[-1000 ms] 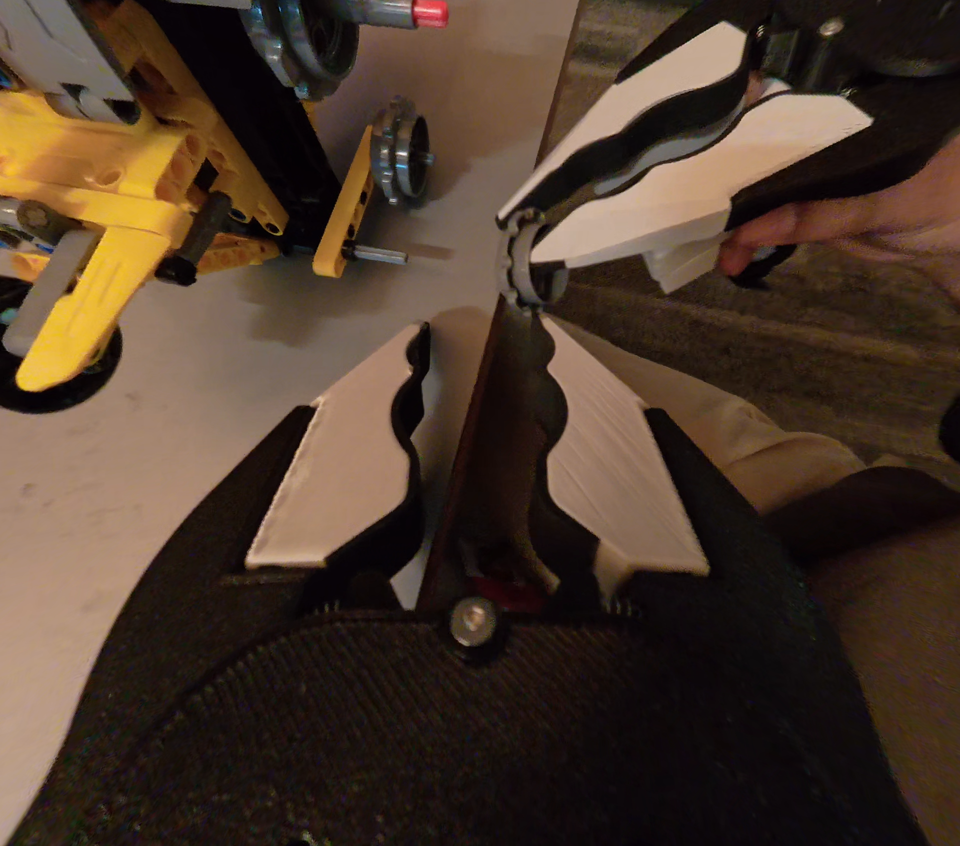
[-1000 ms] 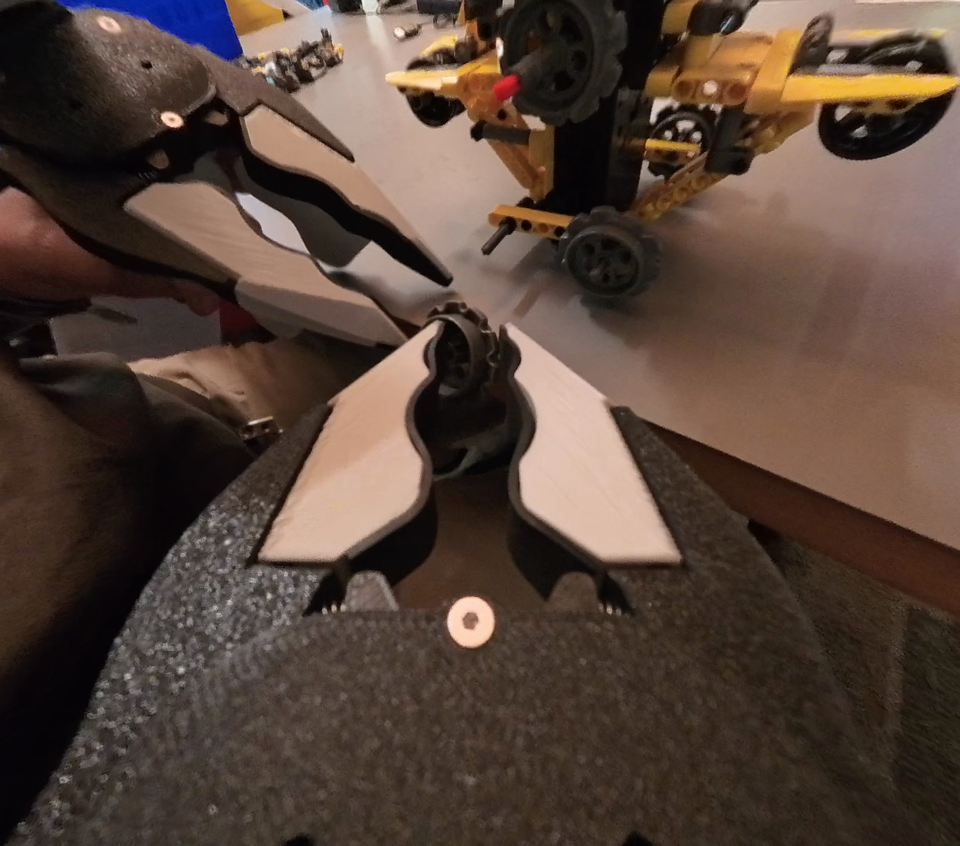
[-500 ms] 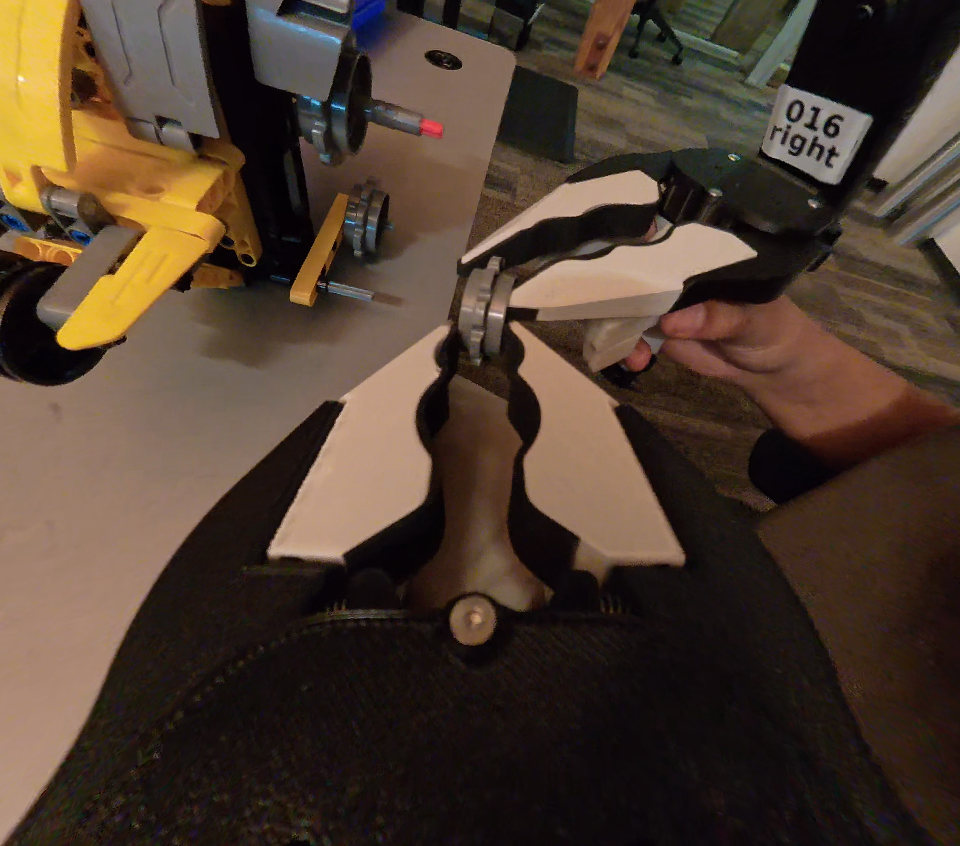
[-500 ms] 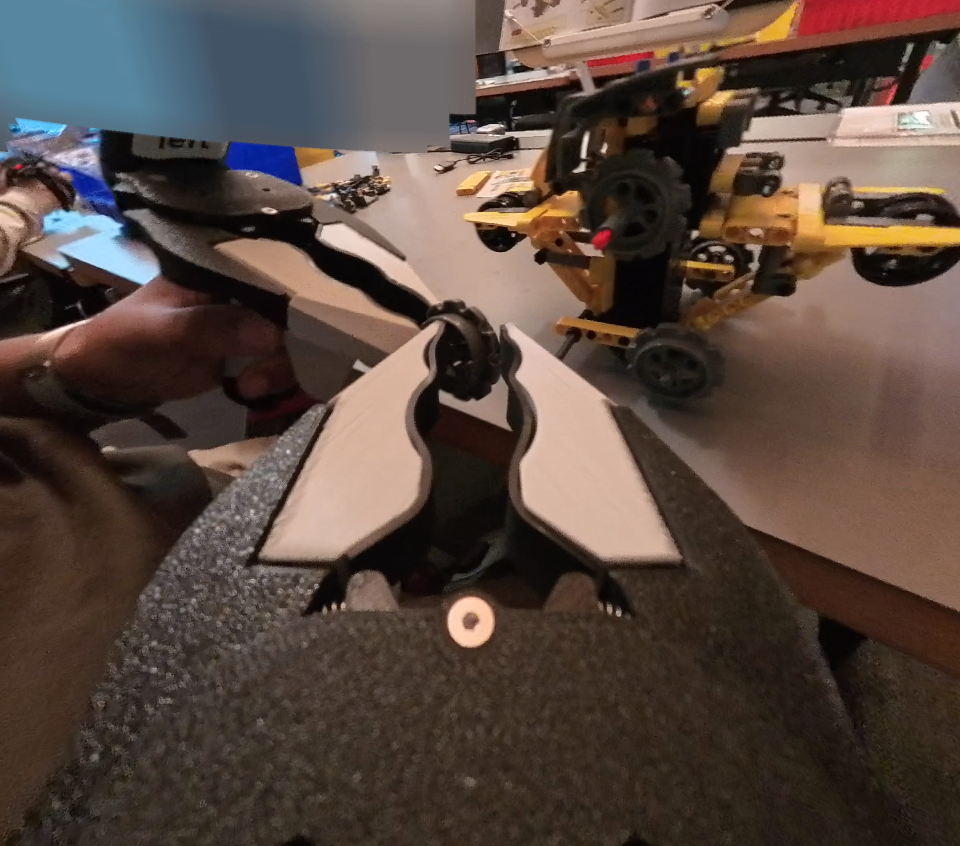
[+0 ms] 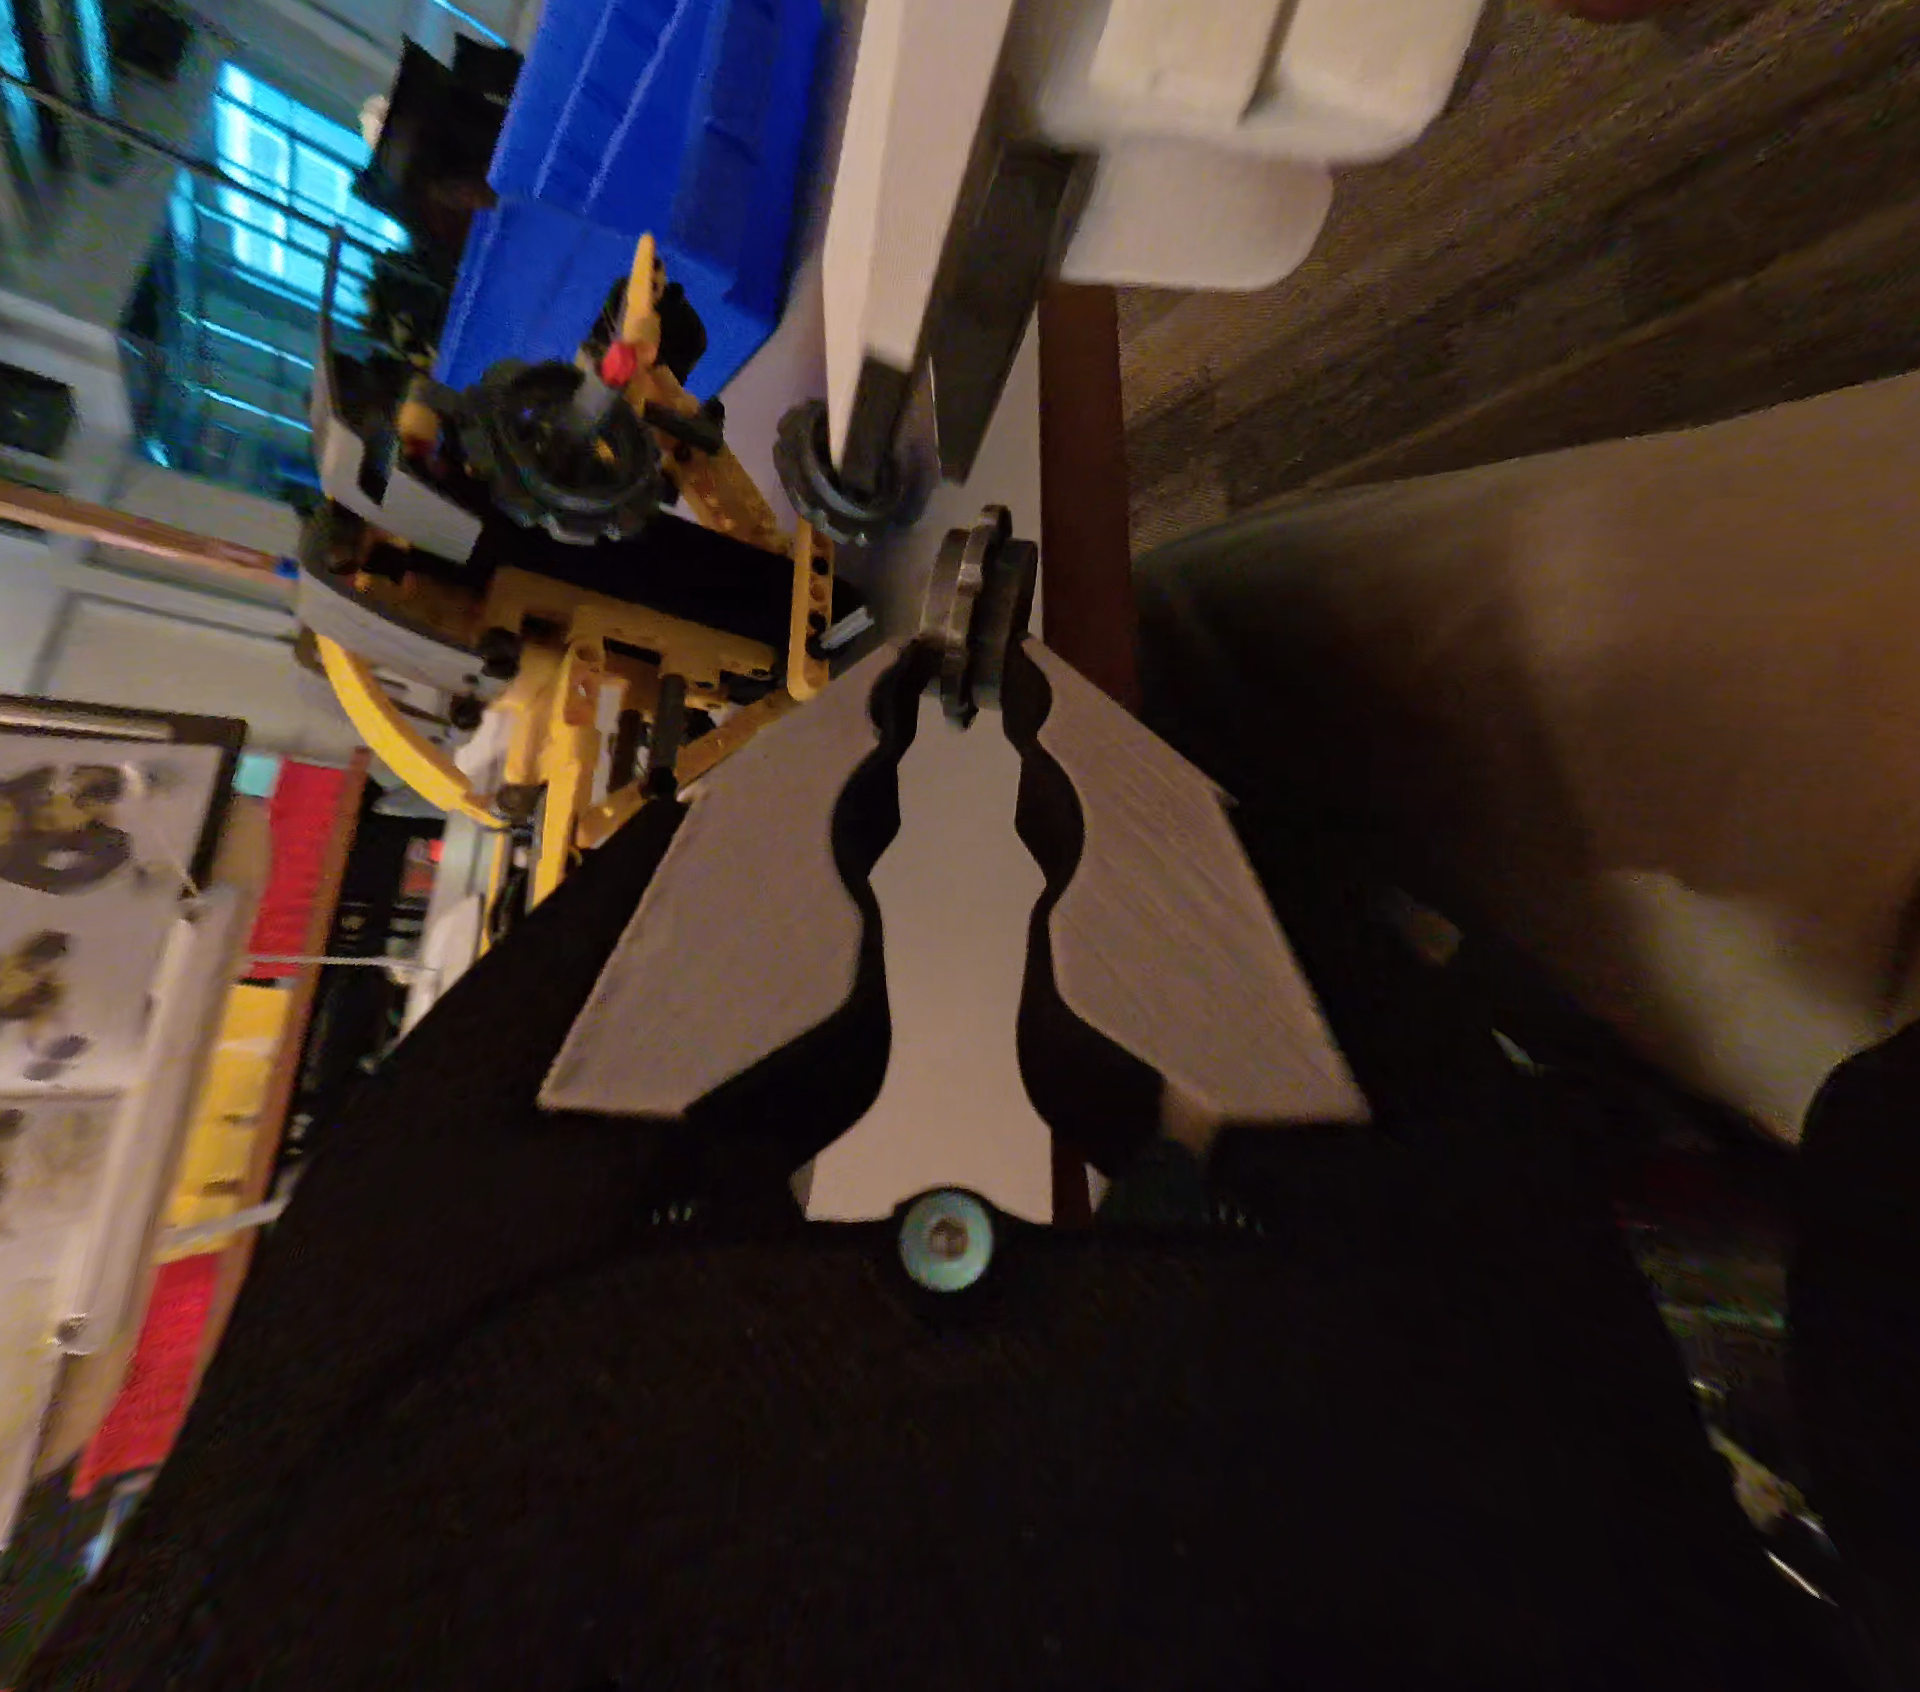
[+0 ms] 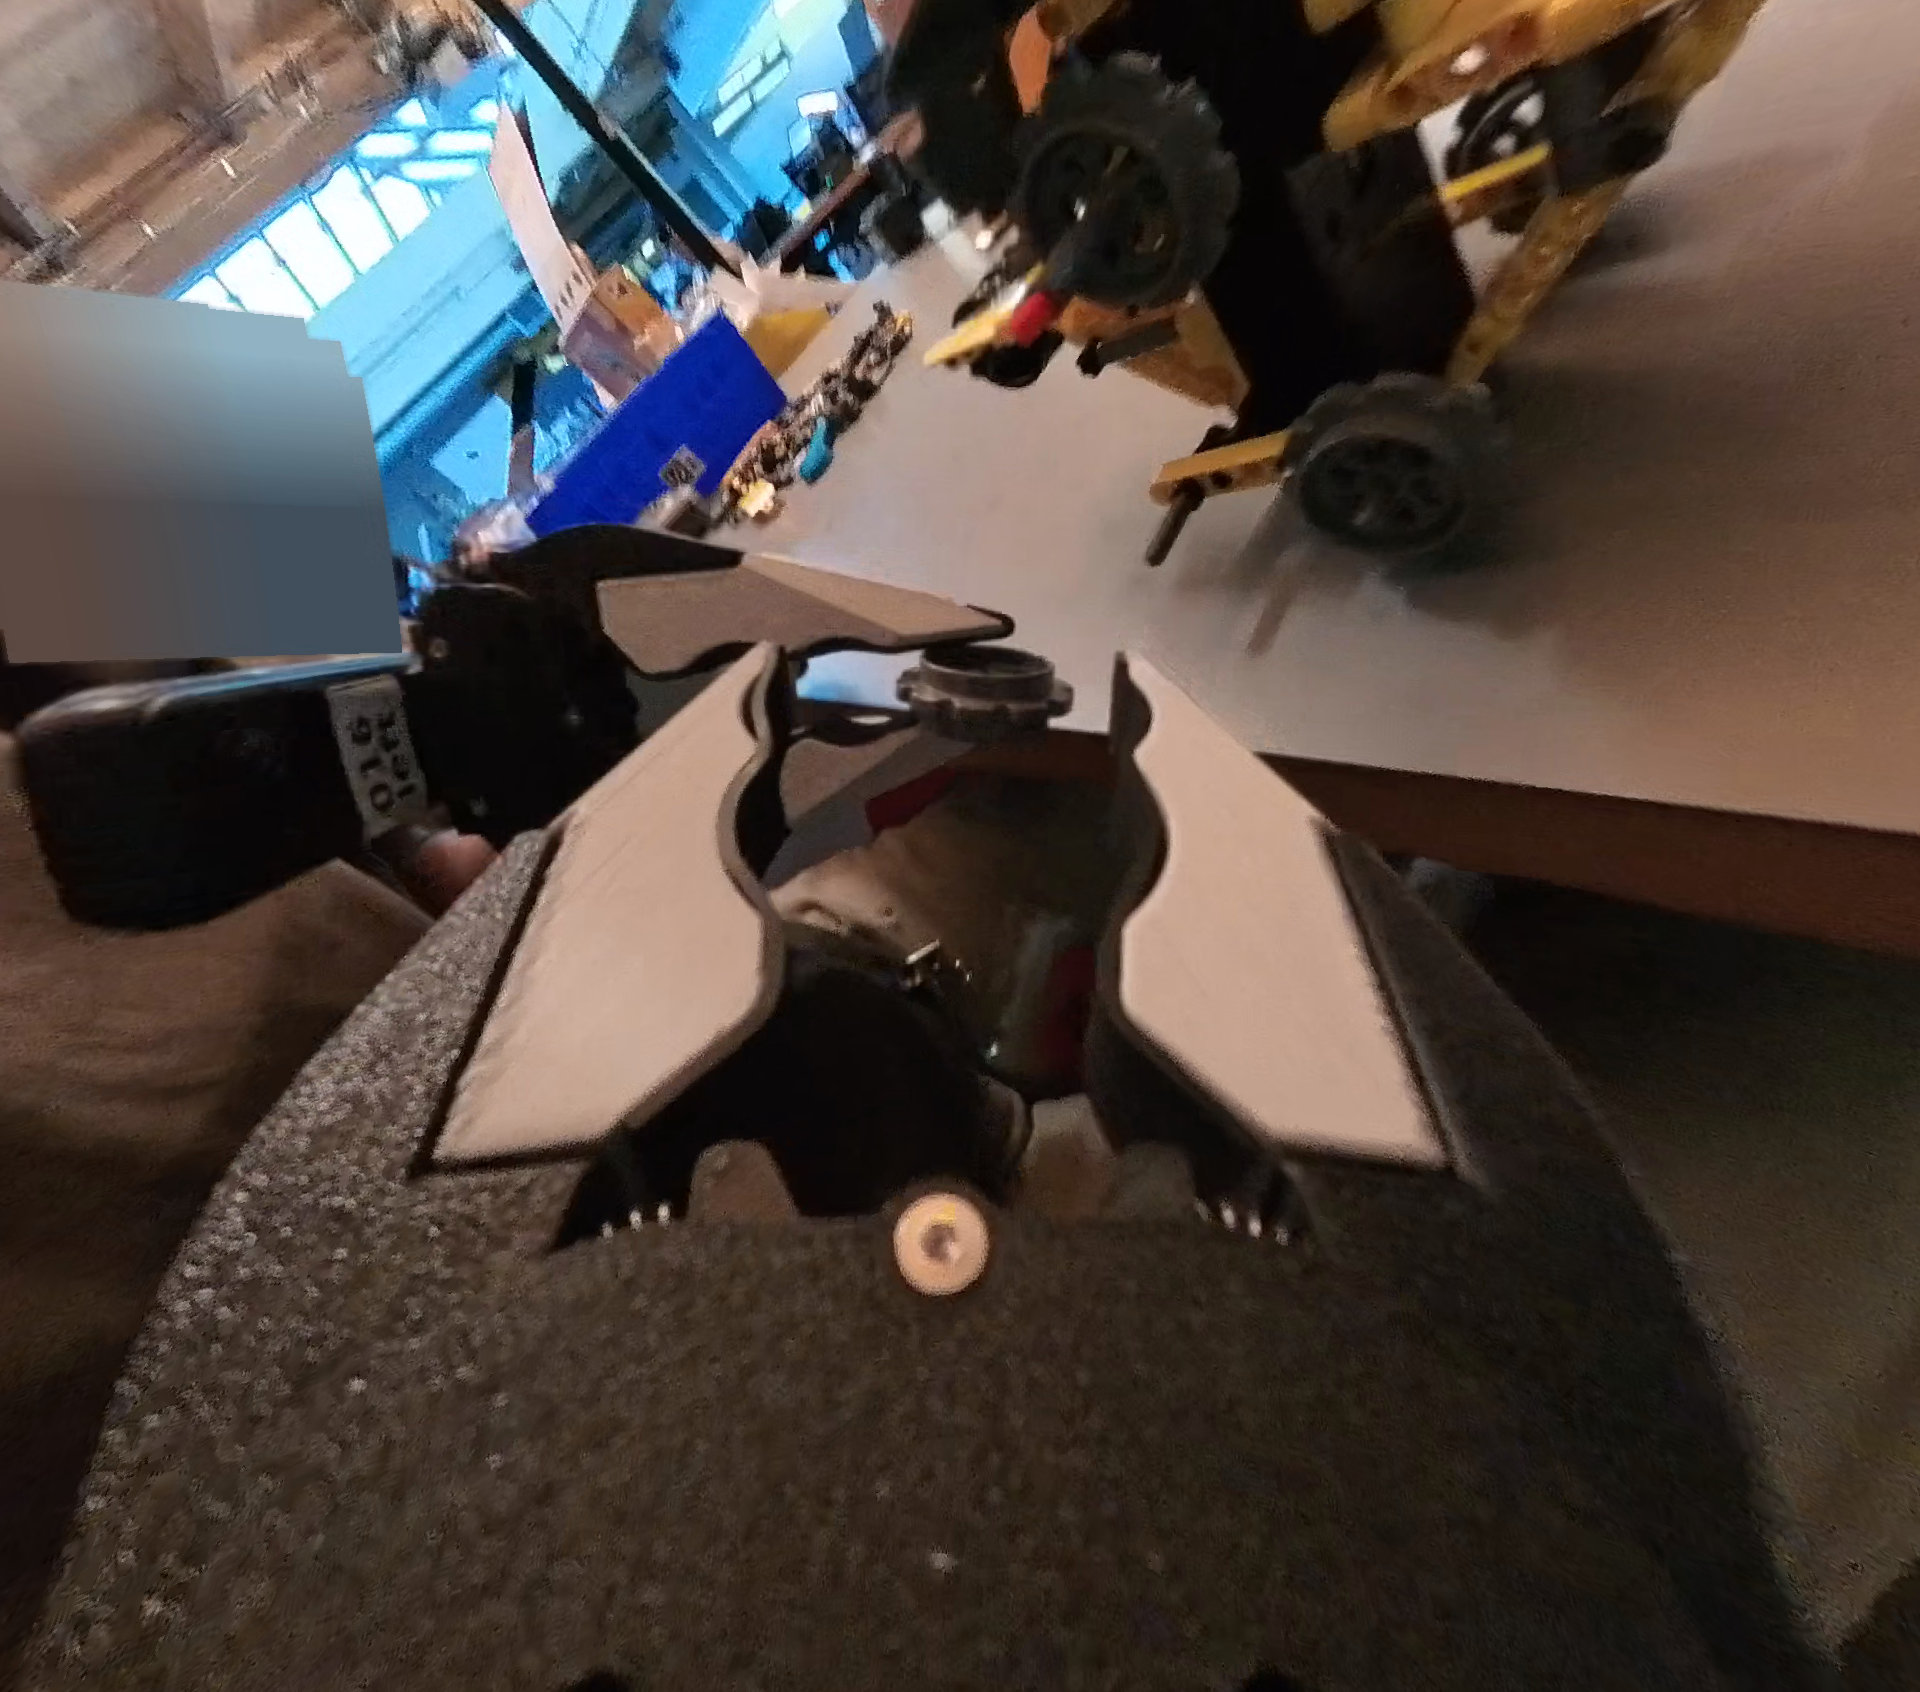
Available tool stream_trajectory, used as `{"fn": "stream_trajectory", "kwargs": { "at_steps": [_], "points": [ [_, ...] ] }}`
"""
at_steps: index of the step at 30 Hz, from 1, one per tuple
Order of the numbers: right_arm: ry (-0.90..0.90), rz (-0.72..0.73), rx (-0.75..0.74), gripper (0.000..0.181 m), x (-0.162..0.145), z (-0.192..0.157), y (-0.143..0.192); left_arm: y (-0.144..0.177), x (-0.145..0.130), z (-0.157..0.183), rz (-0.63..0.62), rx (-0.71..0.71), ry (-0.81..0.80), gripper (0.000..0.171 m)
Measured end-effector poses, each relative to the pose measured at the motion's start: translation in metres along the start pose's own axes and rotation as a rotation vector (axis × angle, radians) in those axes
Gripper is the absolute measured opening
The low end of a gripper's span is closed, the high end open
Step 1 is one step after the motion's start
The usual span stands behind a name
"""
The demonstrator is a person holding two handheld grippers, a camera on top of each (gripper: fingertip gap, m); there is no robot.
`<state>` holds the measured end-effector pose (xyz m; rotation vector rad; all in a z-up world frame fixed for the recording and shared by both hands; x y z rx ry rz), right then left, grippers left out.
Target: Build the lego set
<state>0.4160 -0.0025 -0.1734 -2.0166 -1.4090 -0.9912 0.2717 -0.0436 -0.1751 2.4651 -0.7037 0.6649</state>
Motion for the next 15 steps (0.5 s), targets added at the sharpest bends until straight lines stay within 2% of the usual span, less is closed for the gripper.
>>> {"fn": "stream_trajectory", "kwargs": {
  "at_steps": [2,6,8,12,15],
  "points": [
    [0.020,-0.045,-0.019,0.062,-0.004,-0.001,-0.006,0.002,0.003,0.002,0.020,0.020,-0.027,0.013],
    [-0.001,-0.067,0.017,0.042,-0.008,0.000,-0.012,0.005,0.005,-0.001,0.048,0.047,-0.028,0.013],
    [-0.011,-0.063,0.026,0.039,-0.009,0.001,-0.013,0.005,0.004,-0.001,0.050,0.046,0.000,0.015],
    [0.072,-0.040,0.010,0.038,-0.008,0.001,-0.011,0.007,-0.002,-0.010,0.052,-0.006,0.253,0.053],
    [0.172,0.000,0.010,0.039,-0.005,-0.001,-0.007,0.013,-0.003,-0.024,0.130,-0.100,0.549,0.060]
  ]
}}
Point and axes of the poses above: each gripper's, where its closed fingertips meet, y back along the fingers, x out of its top, z = x × y across the jaws, the point moved 9 cm from there along y, back along the fingers, and after that the axes turned 8 degrees about z, right-handed, at the moved point
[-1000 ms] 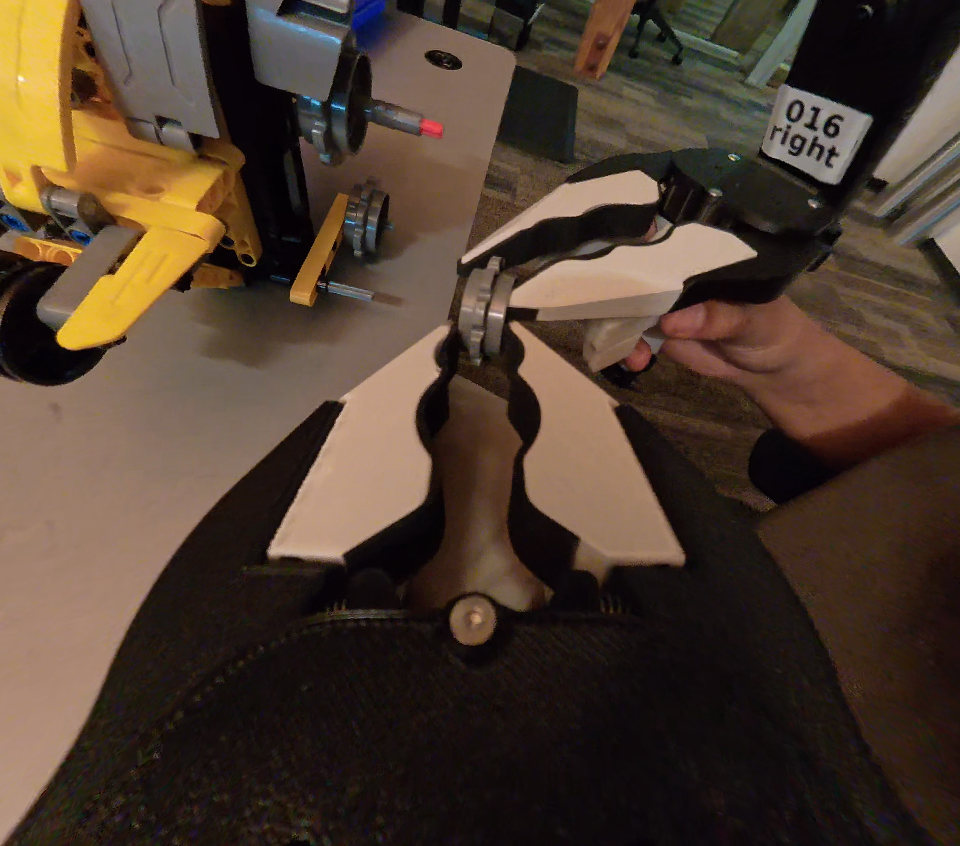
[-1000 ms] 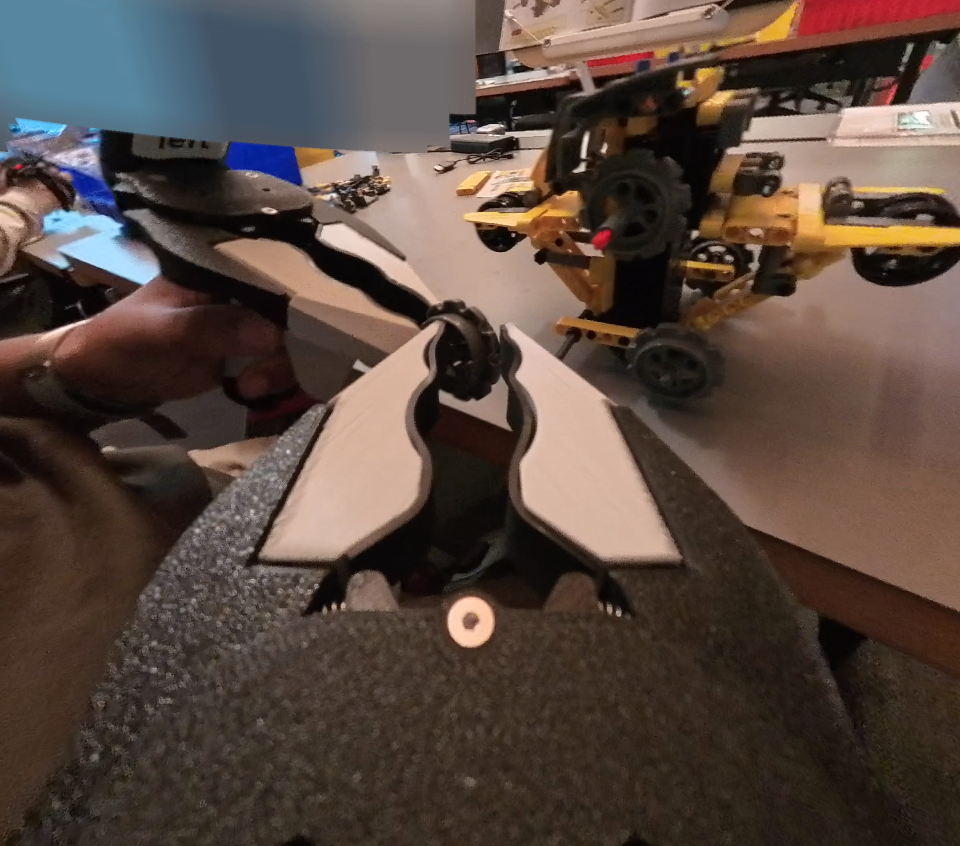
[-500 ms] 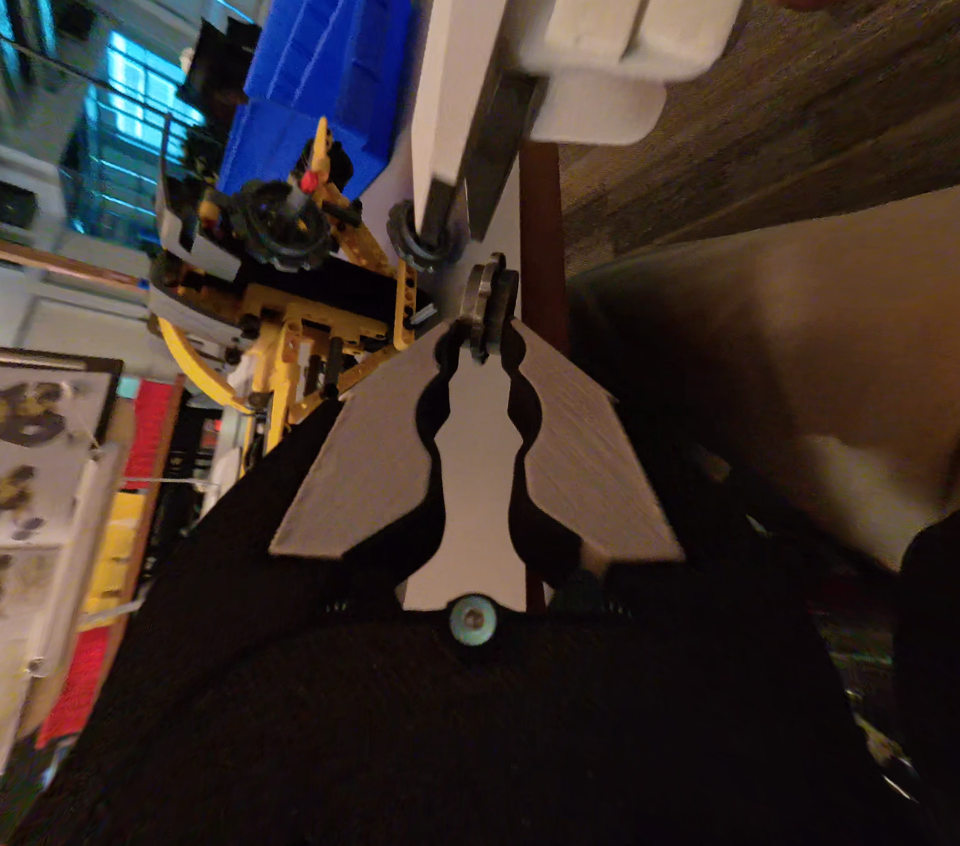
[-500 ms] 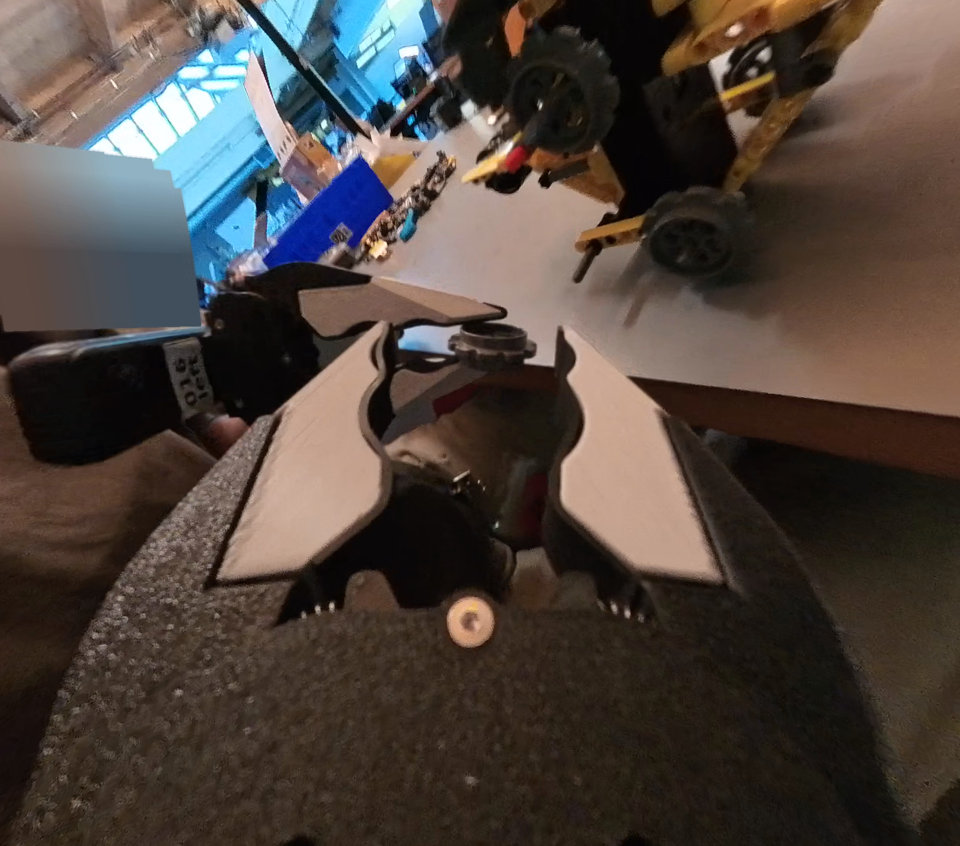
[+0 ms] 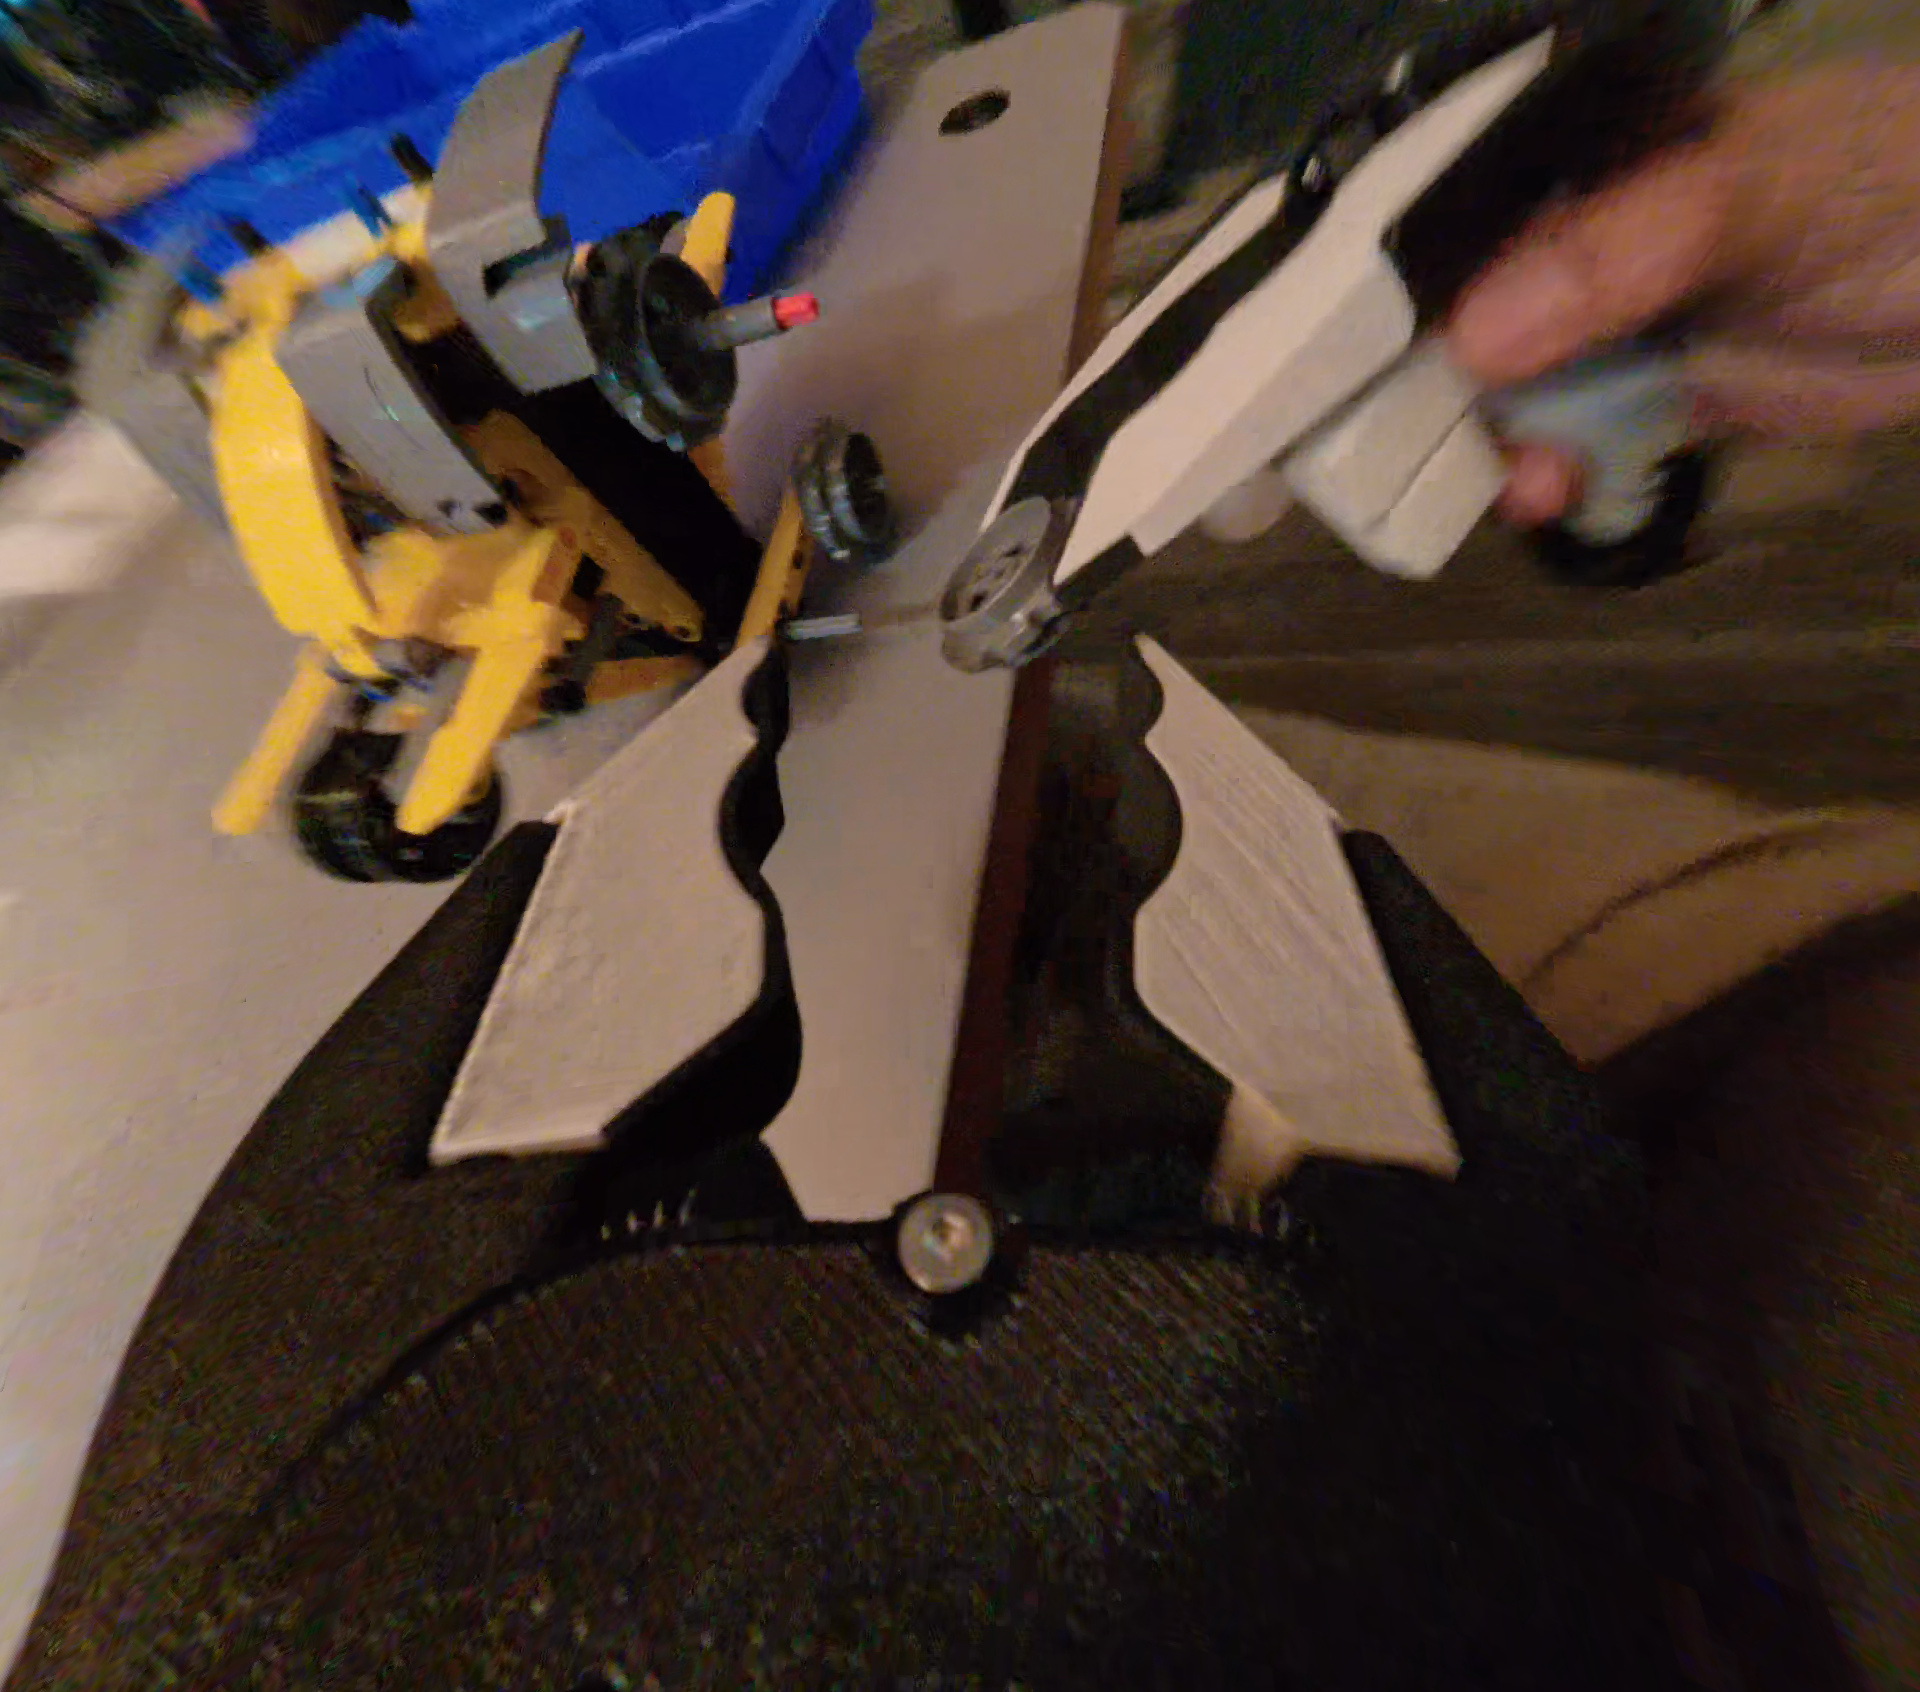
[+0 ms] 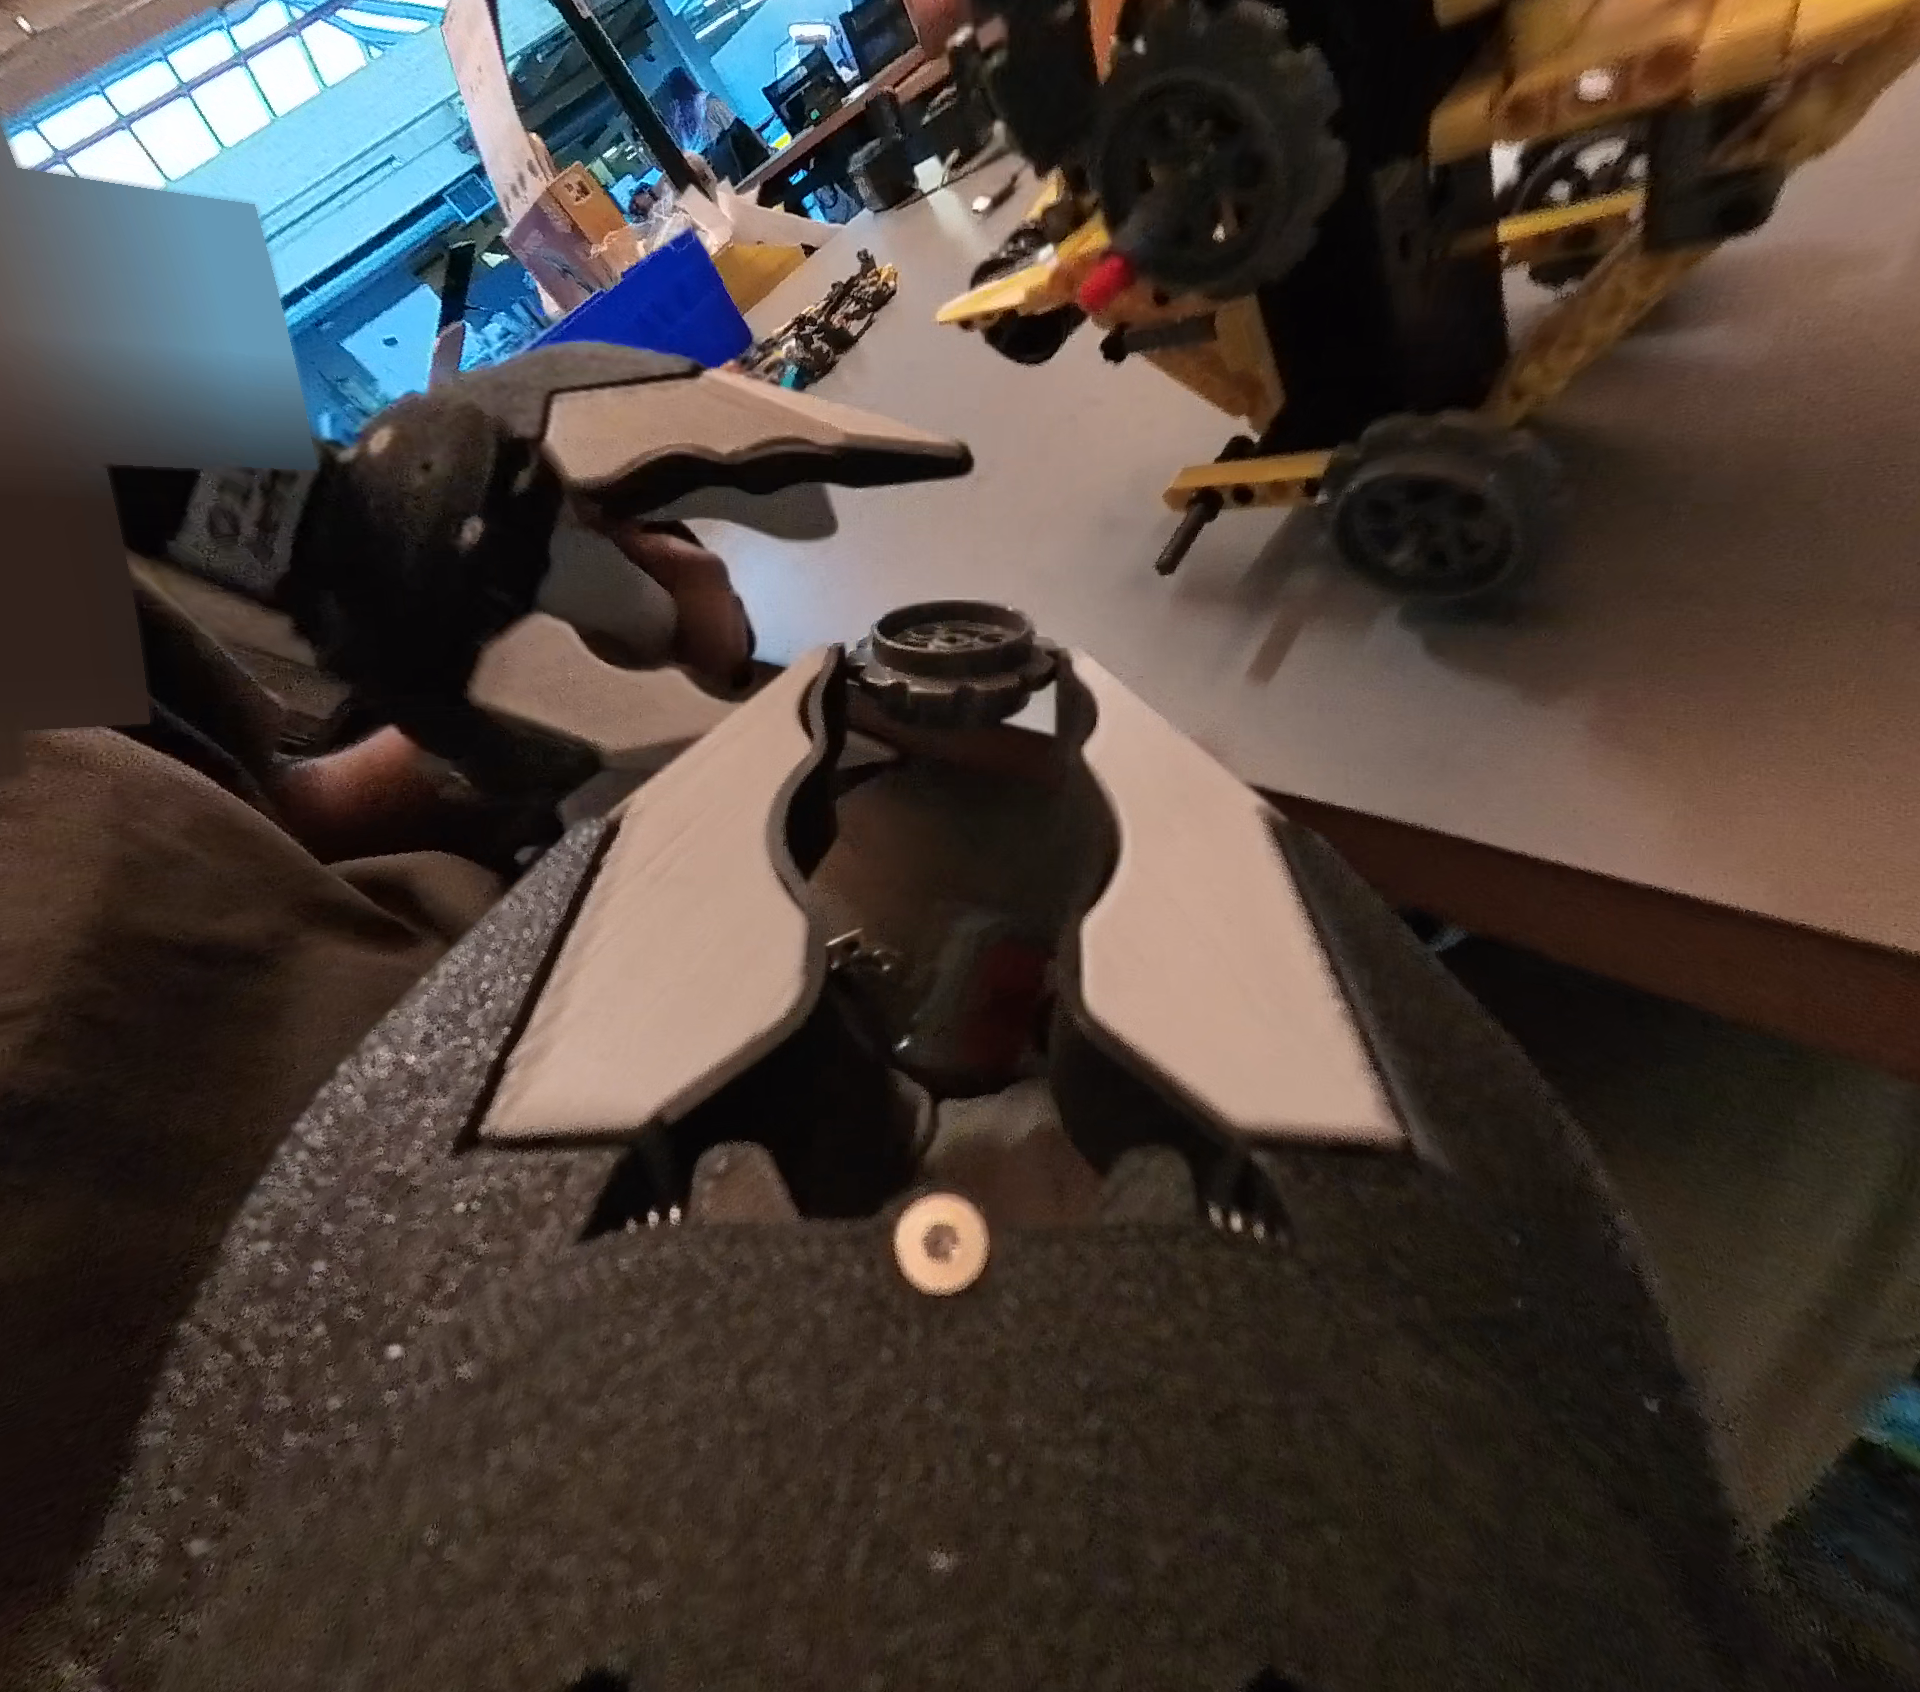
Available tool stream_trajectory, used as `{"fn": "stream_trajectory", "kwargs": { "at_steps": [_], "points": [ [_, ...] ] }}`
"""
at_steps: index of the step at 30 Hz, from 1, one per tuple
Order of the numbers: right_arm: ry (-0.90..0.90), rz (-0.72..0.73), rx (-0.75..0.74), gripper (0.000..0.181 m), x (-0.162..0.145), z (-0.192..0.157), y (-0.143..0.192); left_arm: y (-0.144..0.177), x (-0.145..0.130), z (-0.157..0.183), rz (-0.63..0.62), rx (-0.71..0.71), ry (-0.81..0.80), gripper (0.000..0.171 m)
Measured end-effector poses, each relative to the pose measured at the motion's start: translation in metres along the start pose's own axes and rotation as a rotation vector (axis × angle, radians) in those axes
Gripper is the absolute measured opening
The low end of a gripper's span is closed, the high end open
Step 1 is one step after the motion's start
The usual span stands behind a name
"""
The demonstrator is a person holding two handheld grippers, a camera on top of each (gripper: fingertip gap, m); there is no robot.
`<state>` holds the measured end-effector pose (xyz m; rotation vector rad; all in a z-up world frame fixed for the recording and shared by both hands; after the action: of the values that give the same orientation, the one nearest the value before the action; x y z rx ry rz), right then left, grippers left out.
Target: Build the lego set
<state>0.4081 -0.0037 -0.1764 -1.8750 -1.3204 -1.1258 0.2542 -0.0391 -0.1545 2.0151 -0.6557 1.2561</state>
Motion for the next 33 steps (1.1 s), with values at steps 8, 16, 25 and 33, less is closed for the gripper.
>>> {"fn": "stream_trajectory", "kwargs": {
  "at_steps": [8,16,25,33],
  "points": [
    [0.433,0.056,0.026,0.040,0.015,-0.020,0.003,-0.001,-0.004,-0.028,0.133,-0.428,0.959,0.055],
    [0.539,0.046,0.056,0.040,0.012,-0.025,0.003,-0.002,-0.019,-0.030,0.186,-0.603,1.240,0.014],
    [0.389,-0.035,-0.018,0.047,0.004,-0.009,0.006,-0.004,-0.018,-0.034,0.047,-0.436,0.991,0.012],
    [0.283,-0.112,-0.013,0.032,0.001,0.001,-0.002,-0.009,-0.018,-0.036,0.070,-0.403,0.984,0.011]
  ]
}}
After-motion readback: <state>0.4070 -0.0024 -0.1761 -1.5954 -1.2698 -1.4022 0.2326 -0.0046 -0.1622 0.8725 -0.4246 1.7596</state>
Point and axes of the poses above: each gripper's, where its closed fingertips meet, y back along the fingers, x out of its top, z = x × y across the jaws, the point moved 9 cm from there along y, back along the fingers, and after that the axes turned 8 degrees about z, right-handed, at the moved point
